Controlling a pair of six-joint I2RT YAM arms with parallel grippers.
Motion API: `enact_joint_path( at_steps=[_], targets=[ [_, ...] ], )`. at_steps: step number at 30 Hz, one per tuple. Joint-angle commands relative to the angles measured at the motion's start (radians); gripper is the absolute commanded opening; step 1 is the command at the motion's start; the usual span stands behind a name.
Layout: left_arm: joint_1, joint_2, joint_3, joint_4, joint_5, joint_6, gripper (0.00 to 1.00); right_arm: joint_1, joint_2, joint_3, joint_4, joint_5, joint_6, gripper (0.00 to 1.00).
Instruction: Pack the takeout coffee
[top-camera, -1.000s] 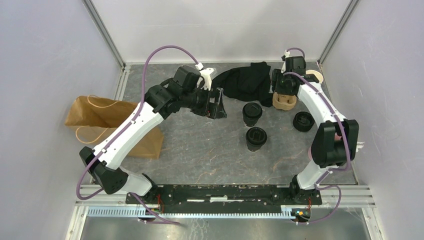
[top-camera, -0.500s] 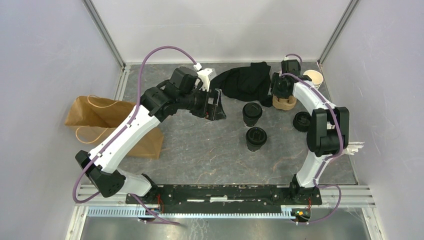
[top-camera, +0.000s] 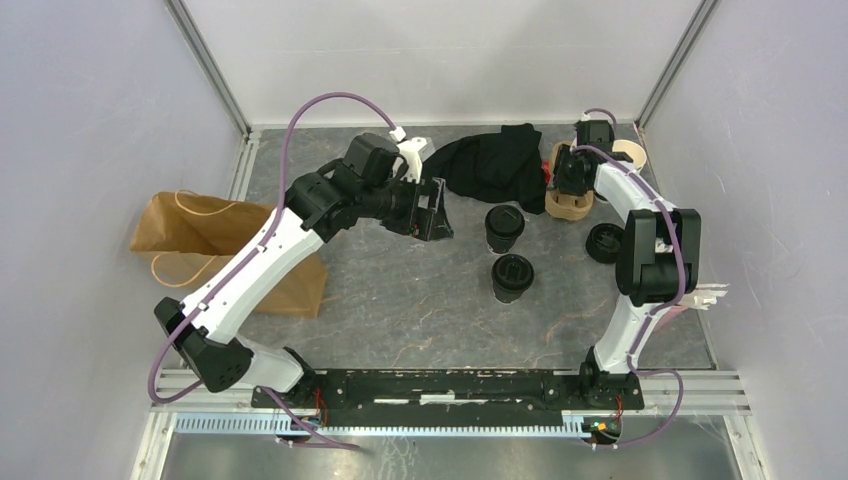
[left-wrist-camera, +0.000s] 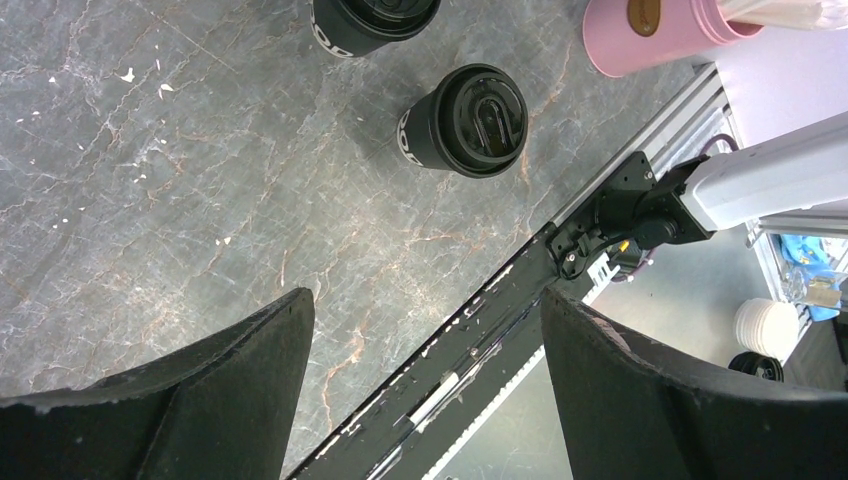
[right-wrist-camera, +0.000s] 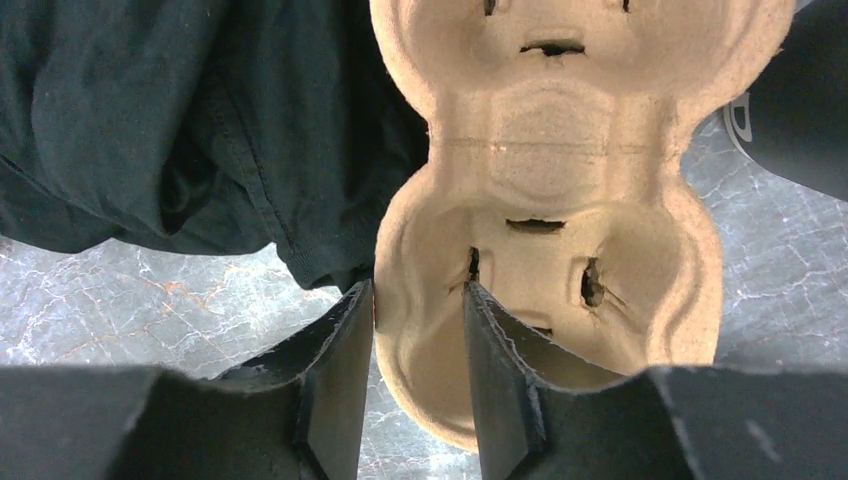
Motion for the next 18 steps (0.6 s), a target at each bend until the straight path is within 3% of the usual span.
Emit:
enact_joint_path(
  at_steps=[1, 12, 18],
  targets=[
    [-0.009, 0.011, 0.044, -0.003, 0.012, 0.073, 0.89, -0.006, 0.023, 0.038, 0.048, -0.047, -0.012, 0.41],
    [-0.018, 0.027, 0.058, -0.005, 0.015, 0.078, 0.89, -0.006, 0.005, 0.073, 0.022, -0.076, -0.029, 0.24],
    [-0.018, 0.031, 0.062, -0.006, 0.015, 0.08, 0.89, -0.006, -0.034, 0.092, -0.019, -0.075, -0.044, 0.2]
  ],
)
